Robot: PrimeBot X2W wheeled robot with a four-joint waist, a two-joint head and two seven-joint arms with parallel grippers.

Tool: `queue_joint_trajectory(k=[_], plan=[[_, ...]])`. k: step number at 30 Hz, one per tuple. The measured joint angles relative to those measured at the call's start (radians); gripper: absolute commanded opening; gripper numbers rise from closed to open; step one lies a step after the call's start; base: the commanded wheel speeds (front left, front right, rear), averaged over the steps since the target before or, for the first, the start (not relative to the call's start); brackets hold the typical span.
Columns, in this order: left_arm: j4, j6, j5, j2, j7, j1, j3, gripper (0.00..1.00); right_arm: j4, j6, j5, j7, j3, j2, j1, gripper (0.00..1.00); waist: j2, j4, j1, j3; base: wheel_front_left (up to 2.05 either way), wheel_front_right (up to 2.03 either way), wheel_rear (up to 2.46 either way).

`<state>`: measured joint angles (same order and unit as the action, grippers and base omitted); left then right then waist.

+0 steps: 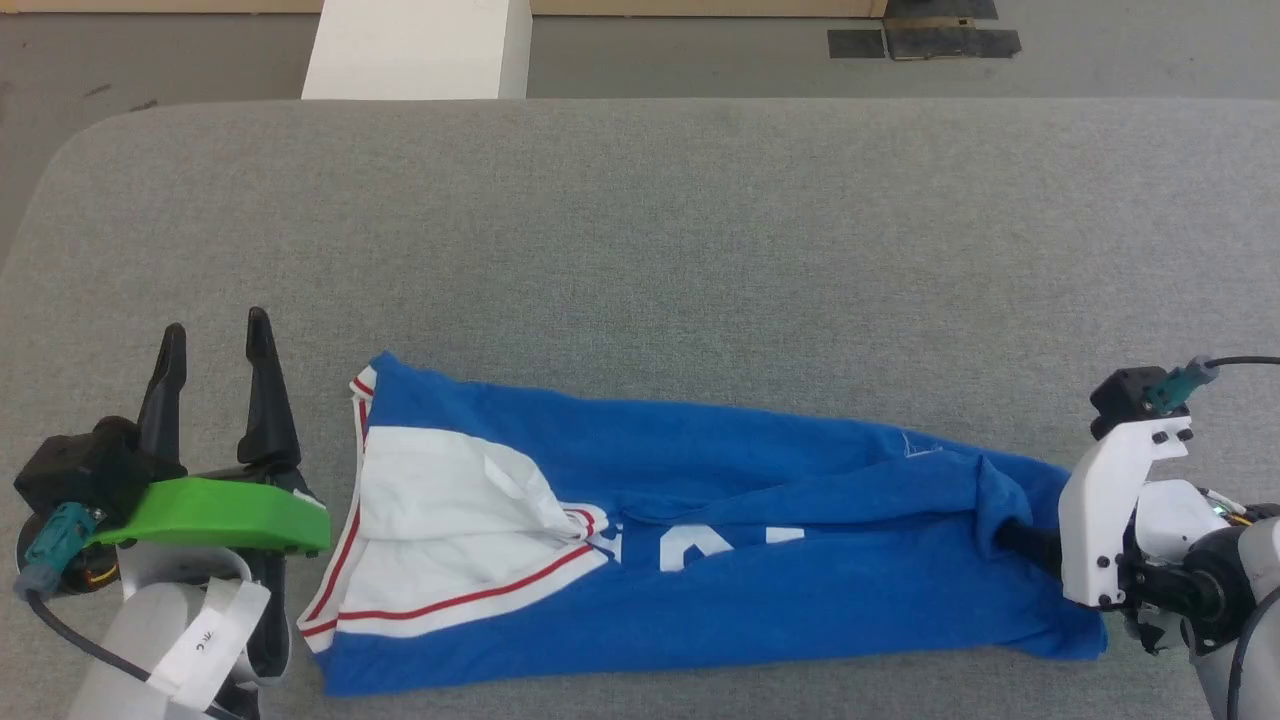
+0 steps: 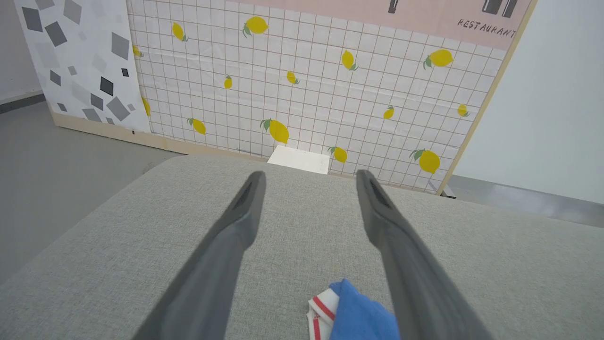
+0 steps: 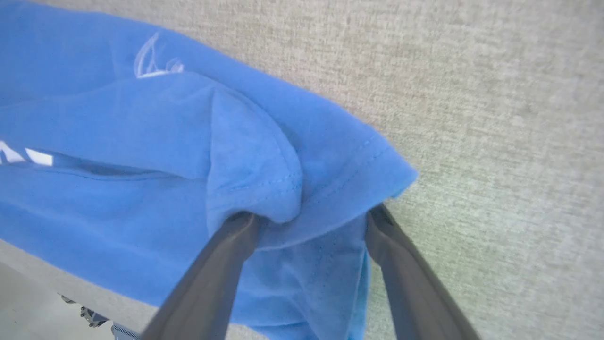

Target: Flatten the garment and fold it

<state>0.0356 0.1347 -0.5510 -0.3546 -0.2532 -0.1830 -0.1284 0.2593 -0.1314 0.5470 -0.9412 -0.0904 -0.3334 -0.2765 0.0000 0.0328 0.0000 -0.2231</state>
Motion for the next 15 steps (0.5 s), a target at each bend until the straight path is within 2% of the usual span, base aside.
queue_joint_trajectory(k=[3, 4, 6, 15], plan=[[0.001, -0.002, 0.007, 0.007, -0.001, 0.004, 0.006, 1.0, 0.014, 0.0, 0.012, 0.0, -0.024, -0.01, -0.01, 1.0, 0.0, -0.001, 0.0, 0.003, 0.0, 0.0, 0.0], [0.001, -0.002, 0.007, 0.008, -0.001, 0.006, 0.008, 1.0, 0.017, 0.0, 0.013, -0.001, -0.033, -0.014, -0.013, 0.4, 0.0, -0.001, 0.0, 0.004, 0.0, 0.0, 0.0], [0.001, -0.002, 0.009, 0.011, -0.001, 0.012, 0.013, 1.0, 0.025, 0.0, 0.021, -0.002, -0.04, -0.021, -0.018, 0.0, 0.0, -0.002, 0.0, 0.006, 0.0, 0.0, 0.0], [0.0, -0.011, 0.023, 0.024, -0.004, 0.028, 0.034, 1.0, 0.039, 0.0, 0.027, -0.001, -0.04, -0.027, -0.02, 0.0, 0.0, -0.009, 0.0, 0.022, 0.0, 0.0, 0.0]])
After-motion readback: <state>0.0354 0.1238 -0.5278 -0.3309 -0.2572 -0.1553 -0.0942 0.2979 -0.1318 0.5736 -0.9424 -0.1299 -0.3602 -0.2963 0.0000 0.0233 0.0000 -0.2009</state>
